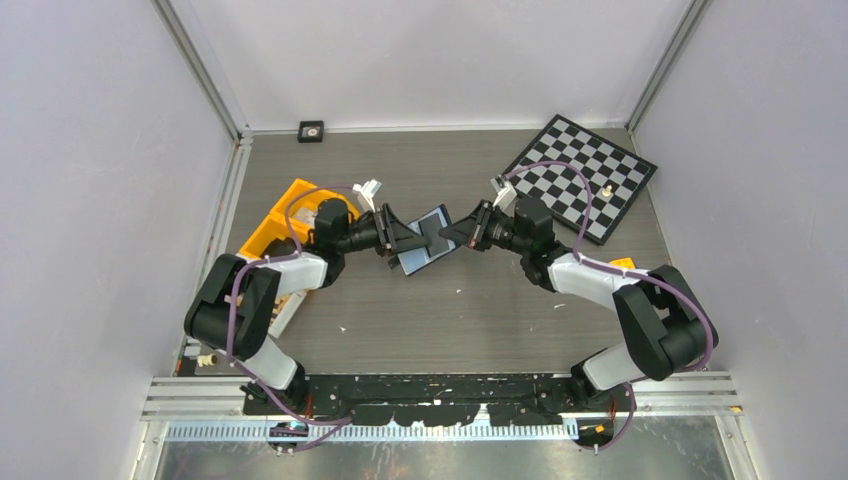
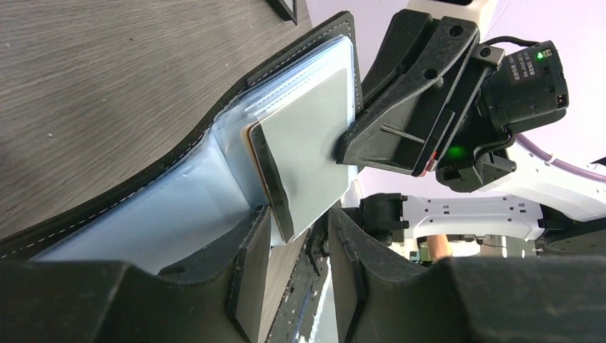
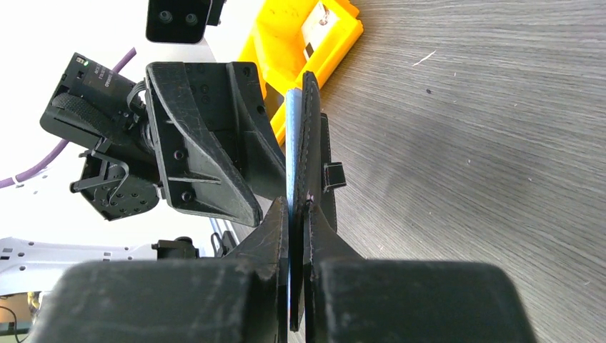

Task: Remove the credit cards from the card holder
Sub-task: Remove the credit card from the card holder.

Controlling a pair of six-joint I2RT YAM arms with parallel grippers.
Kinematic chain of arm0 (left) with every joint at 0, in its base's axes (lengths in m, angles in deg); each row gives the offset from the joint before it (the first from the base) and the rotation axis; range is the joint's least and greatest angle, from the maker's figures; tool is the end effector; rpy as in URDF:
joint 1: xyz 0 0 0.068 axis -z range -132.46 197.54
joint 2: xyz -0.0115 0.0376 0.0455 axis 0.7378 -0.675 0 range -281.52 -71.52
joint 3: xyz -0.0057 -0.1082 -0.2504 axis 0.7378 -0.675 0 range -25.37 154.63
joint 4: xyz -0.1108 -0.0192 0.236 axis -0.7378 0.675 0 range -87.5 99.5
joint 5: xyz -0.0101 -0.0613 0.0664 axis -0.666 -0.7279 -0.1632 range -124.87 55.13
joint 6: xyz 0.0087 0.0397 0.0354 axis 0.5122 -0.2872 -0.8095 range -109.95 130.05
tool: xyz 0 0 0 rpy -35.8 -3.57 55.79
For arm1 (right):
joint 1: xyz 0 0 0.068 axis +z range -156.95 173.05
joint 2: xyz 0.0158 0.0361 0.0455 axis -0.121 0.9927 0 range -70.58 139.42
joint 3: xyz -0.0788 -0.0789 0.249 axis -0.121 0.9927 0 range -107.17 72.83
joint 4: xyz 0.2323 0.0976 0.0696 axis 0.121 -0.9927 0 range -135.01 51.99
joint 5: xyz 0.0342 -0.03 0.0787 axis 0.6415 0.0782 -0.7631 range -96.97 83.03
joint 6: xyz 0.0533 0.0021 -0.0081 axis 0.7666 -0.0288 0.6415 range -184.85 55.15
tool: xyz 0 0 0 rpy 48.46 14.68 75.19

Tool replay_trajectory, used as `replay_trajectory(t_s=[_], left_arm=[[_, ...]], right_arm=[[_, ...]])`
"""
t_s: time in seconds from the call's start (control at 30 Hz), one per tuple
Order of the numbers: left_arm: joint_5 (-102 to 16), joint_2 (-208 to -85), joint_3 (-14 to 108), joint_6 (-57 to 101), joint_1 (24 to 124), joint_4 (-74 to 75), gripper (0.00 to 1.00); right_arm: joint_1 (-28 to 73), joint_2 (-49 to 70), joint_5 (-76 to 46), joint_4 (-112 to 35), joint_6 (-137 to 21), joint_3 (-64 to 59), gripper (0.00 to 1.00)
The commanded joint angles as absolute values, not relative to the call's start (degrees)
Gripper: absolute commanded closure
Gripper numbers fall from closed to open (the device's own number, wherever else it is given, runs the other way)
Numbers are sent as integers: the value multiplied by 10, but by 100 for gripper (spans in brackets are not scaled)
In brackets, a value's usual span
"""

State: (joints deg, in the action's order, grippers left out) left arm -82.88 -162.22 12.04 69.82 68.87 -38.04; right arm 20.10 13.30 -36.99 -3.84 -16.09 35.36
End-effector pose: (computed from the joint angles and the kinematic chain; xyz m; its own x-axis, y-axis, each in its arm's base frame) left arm 0.2821 -0.1386 0.1954 -0.8972 -0.2703 -0.3493 0.2849 0.2503 -0.9253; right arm 0.2651 0.1553 0.2177 -0.7479 0.3491 -0.5646 -0.4048 0.4343 0.8047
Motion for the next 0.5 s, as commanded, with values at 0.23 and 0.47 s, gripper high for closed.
replay_trajectory(t_s=[0.23,0.47], left_arm=[[-846,-1631,139,705,695,-396,62],[-883,-1642,133,769,697,-511,70]], right_arm=[[206,105,-386,18,-160,348,99],[206,115,-392,25,-155,345,99]])
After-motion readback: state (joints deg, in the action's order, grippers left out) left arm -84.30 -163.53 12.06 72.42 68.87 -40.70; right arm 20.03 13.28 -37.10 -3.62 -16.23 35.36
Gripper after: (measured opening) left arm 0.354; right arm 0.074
